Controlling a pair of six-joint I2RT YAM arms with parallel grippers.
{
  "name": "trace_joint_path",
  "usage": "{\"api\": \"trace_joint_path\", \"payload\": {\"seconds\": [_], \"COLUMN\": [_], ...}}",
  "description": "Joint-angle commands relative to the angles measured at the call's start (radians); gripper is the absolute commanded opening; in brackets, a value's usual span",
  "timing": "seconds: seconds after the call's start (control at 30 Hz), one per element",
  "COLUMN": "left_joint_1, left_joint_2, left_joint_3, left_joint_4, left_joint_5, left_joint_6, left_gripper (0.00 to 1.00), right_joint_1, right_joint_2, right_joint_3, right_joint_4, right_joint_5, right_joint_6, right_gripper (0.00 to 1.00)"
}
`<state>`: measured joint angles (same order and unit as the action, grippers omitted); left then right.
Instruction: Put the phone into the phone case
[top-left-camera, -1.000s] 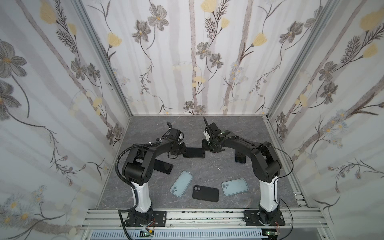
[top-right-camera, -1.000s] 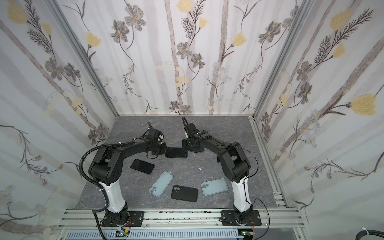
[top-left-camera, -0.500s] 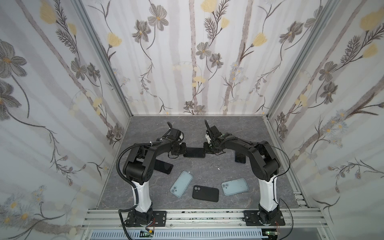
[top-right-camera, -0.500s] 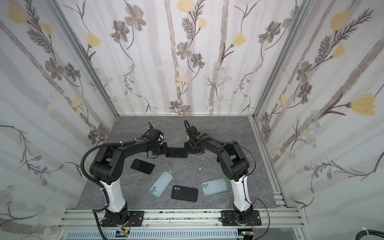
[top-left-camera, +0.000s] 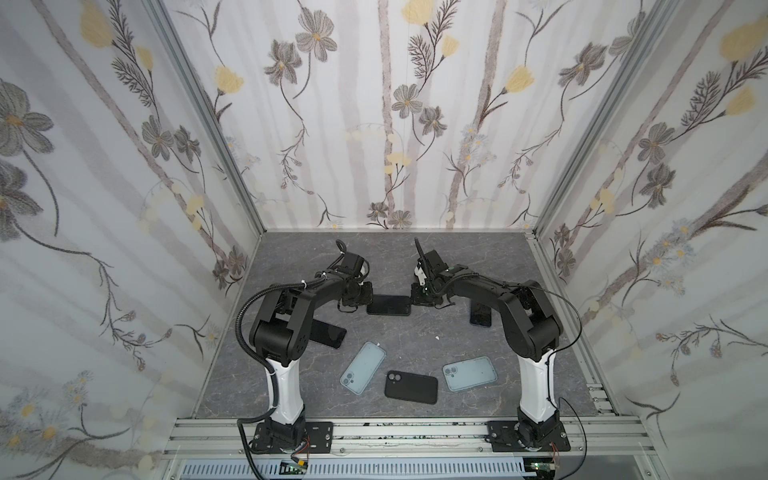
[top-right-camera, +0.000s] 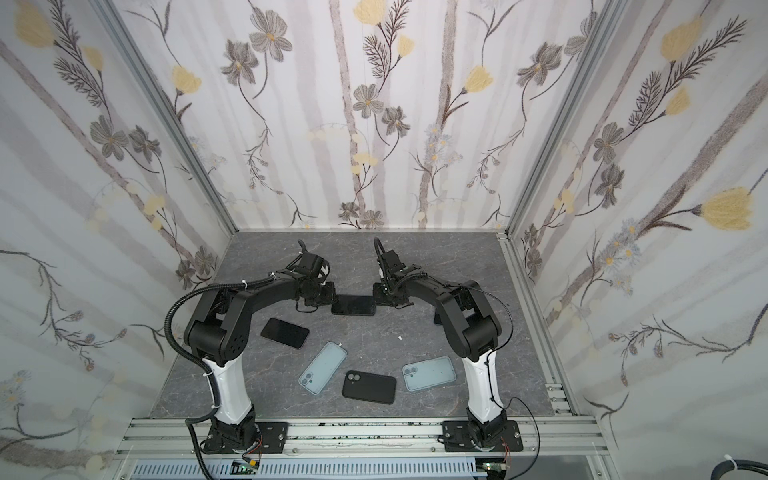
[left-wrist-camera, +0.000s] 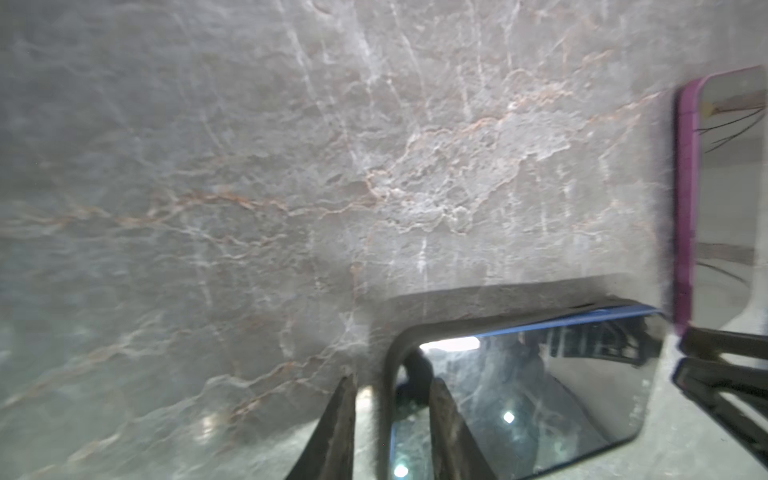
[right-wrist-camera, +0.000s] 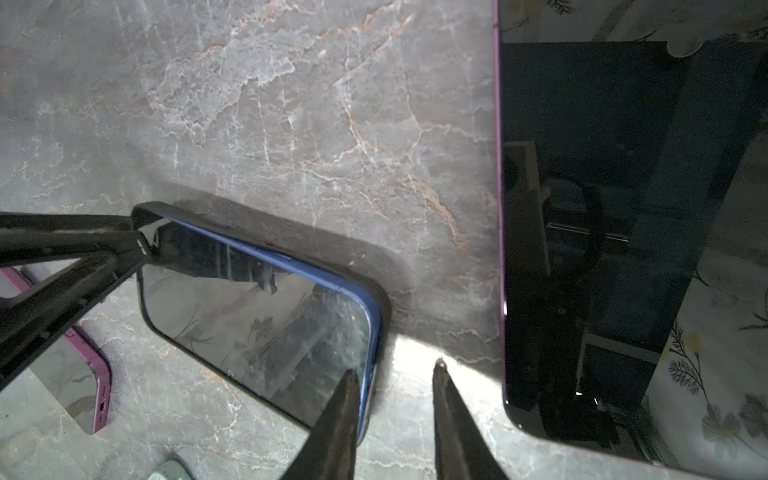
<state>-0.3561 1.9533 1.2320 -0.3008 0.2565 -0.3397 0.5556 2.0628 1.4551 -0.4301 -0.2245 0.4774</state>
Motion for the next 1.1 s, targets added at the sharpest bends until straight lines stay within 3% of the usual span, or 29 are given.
{"api": "trace_joint_path", "payload": {"seconds": [0.0,1.07], "left_joint_1": [-0.001,-0.001], "left_joint_2": [0.008,-0.005], "left_joint_3": [-0.009,0.006], "left_joint_4": [0.006,-0.004], "left_joint_5": [-0.010,0.012], "left_joint_6": [0.005,-0.007], "left_gripper": [0.29,0.19], "right_joint_1": [-0.004,-0.014], "right_joint_2": [0.011,0.116], "right_joint_3": [0.019,0.143], "right_joint_4": [0.012,-0.118], "right_joint_5": [-0.025,0.023], "right_joint_6": [-0.013,-0.056], "right_gripper": [0.31,0.09]}}
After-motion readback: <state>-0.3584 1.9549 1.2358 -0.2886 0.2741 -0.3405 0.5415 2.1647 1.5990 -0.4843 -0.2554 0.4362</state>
